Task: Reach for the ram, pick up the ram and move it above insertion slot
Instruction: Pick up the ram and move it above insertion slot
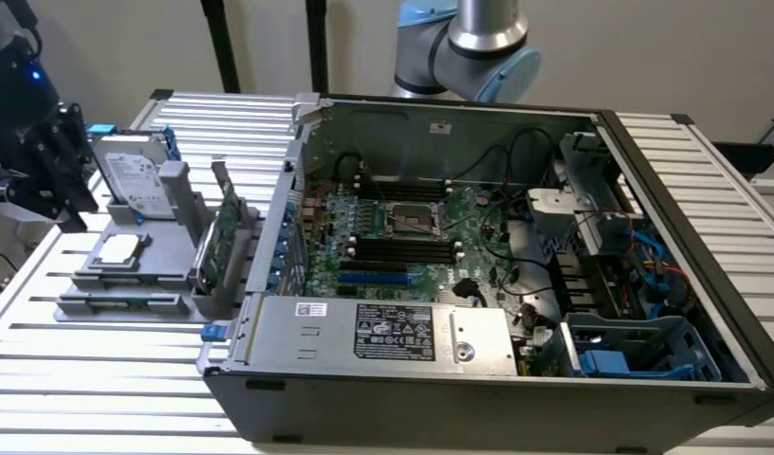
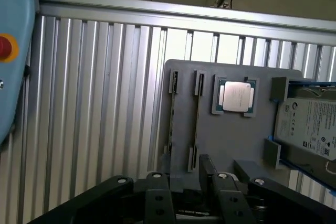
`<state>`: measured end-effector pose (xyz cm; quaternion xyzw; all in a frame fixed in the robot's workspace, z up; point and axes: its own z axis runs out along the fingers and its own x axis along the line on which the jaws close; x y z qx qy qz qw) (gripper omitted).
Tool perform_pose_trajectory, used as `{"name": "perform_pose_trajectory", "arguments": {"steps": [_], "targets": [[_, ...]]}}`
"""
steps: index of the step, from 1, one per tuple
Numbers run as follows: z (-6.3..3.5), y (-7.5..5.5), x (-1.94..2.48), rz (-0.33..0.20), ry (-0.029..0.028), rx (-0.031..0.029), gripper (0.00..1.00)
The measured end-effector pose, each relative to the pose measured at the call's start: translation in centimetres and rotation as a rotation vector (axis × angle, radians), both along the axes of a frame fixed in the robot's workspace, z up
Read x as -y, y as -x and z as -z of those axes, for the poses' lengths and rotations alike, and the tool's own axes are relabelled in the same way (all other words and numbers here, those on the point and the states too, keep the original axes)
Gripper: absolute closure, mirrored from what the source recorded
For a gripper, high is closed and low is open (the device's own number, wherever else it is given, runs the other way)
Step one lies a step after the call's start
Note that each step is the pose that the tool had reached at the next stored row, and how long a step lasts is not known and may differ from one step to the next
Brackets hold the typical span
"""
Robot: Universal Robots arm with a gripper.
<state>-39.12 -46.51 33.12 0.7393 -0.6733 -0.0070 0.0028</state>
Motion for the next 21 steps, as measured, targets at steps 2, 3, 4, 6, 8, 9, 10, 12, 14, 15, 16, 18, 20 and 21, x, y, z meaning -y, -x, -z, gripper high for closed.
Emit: {"name": "perform_pose_trajectory", "arguments": {"steps": [2,3,4,6,8,9,10,12,14,15,16,18,20,21], "targets": [[0.35,0.0,0.0,0.0,0.0001,-0.0001,0.64],[0.53,0.0,0.0,0.0,0.0001,-0.0001,0.64],[0.72,0.0,0.0,0.0,0.0,0.0,0.64],[1.08,0.0,0.0,0.001,0.0001,-0.0001,0.64],[1.44,0.0,0.0,0.002,0.0001,-0.0002,0.64],[1.63,0.0,0.0,0.002,0.0001,-0.0001,0.64],[1.81,0.0,0.0,0.002,0.0001,-0.0001,0.64],[2.17,0.0,0.0,0.003,0.0001,-0.0001,0.64],[2.53,0.0,0.0,0.003,0.0,0.0,0.64],[2.72,0.0,0.0,0.004,0.0,0.0,0.64],[2.9,0.0,0.0,0.004,0.0001,-0.0002,0.64],[3.27,0.0,0.0,0.004,0.0001,-0.0001,0.64],[3.63,0.0,0.0,0.005,0.0001,-0.0001,0.64],[3.82,0.0,0.0,0.006,0.0,0.0,0.64]]}}
